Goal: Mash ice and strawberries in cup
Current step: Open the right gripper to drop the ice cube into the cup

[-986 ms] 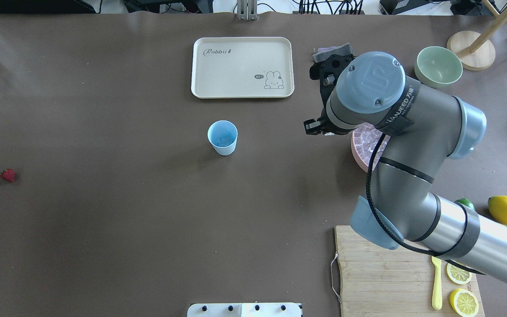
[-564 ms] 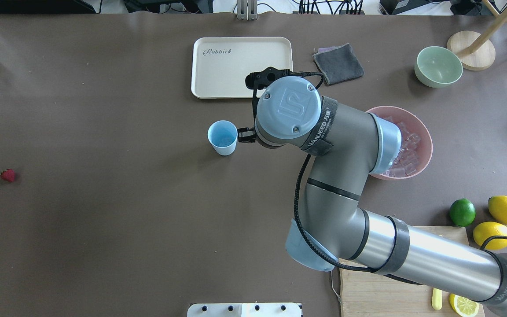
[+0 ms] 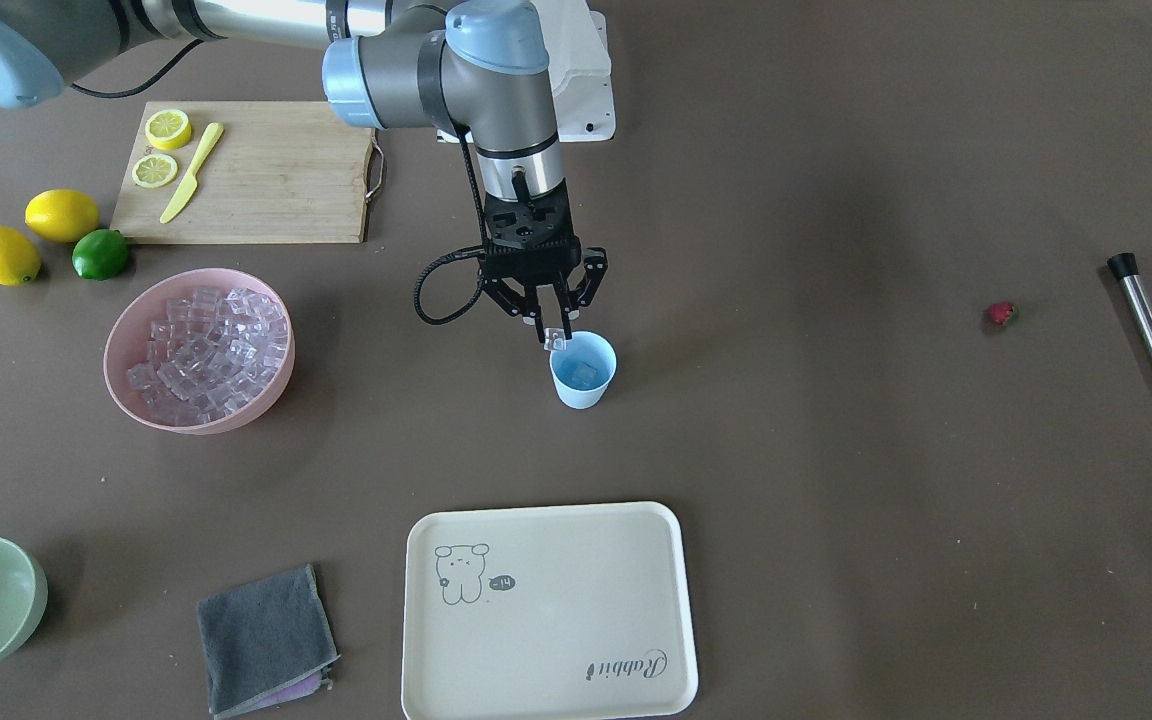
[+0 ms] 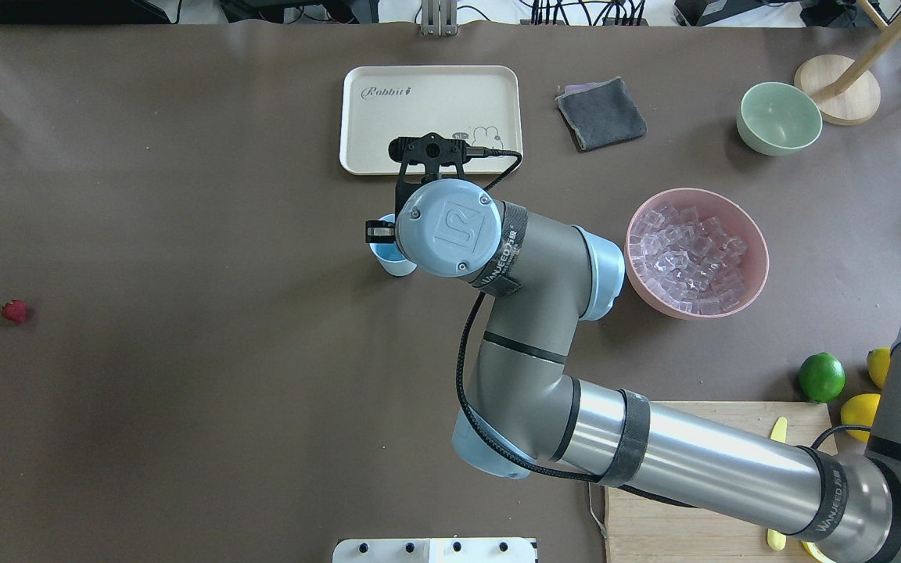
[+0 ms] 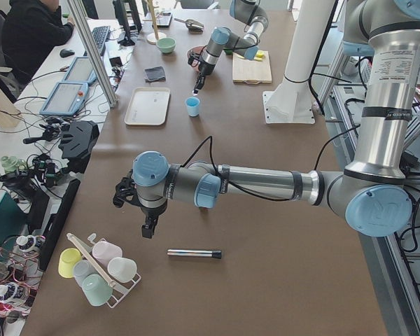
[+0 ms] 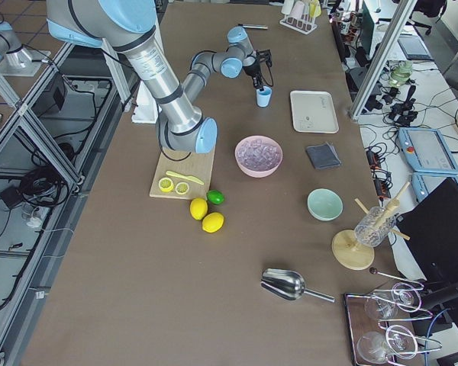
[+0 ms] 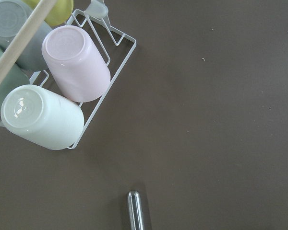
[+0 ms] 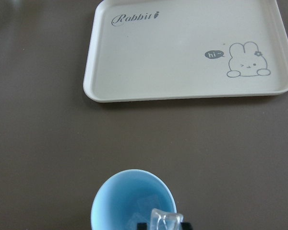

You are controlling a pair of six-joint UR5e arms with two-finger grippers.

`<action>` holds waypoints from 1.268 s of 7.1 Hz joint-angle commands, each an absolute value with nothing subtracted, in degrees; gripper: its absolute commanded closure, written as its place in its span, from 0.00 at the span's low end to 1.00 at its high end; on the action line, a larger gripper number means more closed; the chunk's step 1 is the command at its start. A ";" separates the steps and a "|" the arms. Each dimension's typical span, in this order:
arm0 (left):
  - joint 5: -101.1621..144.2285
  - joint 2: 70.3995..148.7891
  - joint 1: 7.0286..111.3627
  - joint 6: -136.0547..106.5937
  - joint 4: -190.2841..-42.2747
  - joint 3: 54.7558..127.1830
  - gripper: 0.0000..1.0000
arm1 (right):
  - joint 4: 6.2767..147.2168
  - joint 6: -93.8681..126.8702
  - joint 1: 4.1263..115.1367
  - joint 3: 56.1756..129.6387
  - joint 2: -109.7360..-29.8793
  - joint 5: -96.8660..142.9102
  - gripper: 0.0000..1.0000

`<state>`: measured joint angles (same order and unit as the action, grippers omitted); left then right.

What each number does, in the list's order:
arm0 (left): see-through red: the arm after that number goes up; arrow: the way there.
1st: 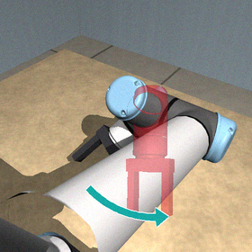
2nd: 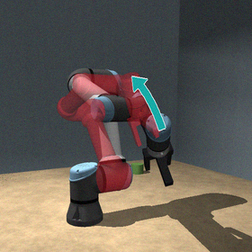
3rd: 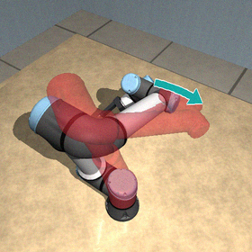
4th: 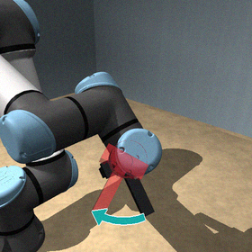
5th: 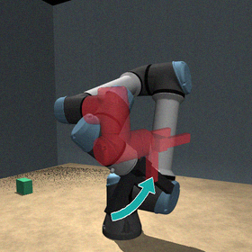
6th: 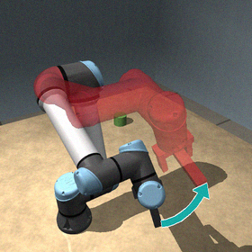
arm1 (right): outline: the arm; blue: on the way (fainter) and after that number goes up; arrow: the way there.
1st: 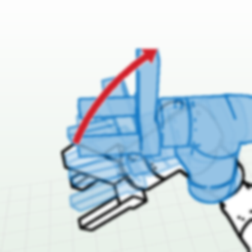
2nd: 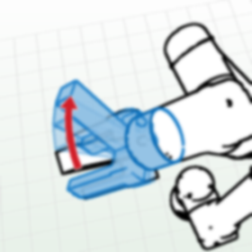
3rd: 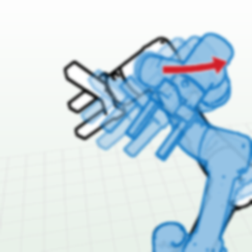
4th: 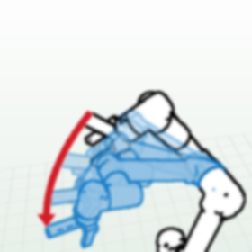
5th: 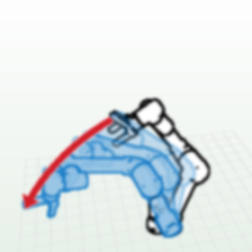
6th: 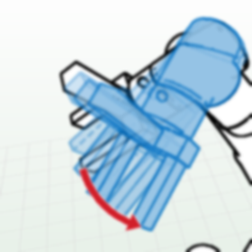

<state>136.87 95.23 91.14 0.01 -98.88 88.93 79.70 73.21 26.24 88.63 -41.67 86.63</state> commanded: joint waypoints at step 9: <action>136.85 95.62 90.79 -0.26 -98.70 88.59 0.01 | 78.80 73.76 29.24 87.33 -40.16 91.89 0.01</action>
